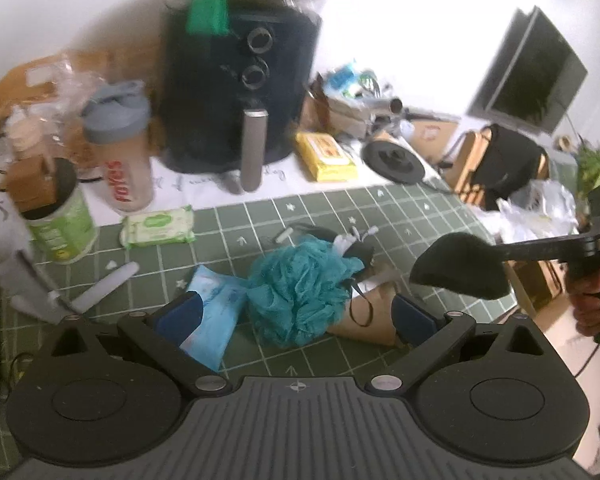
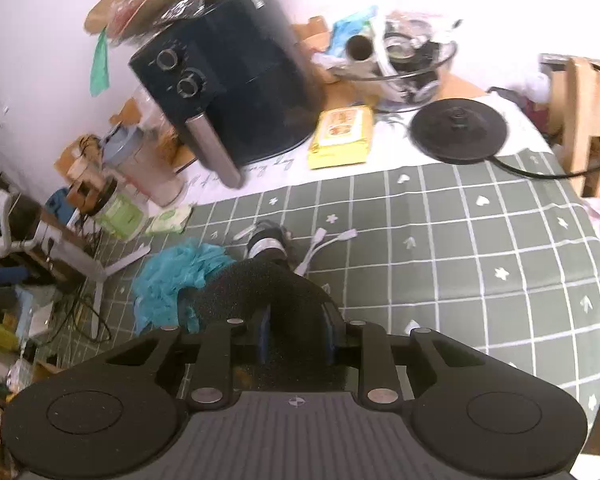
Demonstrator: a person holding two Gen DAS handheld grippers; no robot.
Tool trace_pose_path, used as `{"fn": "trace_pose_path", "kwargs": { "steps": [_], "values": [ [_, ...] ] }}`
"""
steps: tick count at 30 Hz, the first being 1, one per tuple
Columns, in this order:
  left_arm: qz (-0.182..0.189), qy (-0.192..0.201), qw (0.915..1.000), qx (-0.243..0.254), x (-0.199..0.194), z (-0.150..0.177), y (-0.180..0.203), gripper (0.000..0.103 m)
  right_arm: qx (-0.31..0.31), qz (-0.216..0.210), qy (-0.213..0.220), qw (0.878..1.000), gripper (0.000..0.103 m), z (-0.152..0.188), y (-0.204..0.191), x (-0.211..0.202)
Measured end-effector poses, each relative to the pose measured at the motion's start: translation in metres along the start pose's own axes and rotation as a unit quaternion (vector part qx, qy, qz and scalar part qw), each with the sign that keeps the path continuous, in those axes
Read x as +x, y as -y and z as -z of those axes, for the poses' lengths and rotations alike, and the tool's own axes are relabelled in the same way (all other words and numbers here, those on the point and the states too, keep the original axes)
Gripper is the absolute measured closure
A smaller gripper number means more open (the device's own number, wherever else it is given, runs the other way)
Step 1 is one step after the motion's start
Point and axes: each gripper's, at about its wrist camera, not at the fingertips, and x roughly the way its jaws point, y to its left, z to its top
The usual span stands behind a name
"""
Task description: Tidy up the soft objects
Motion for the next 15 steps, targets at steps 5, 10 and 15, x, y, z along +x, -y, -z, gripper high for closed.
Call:
{"fn": "trace_pose_path", "kwargs": {
  "steps": [5, 10, 15],
  "values": [
    [0.025, -0.028, 0.9993, 0.007, 0.04, -0.006, -0.005, 0.0, 0.03, 0.014, 0.013, 0.999, 0.075, 0.009, 0.002, -0.009],
    [0.054, -0.056, 0.997, -0.006, 0.082, -0.013, -0.015, 0.0, 0.05, 0.032, 0.021, 0.998, 0.075, 0.017, 0.001, -0.015],
    [0.077, -0.095, 0.9919, -0.035, 0.124, -0.017, -0.026, 0.0, 0.068, 0.055, 0.035, 0.996, 0.075, 0.025, -0.002, -0.025]
  ]
}}
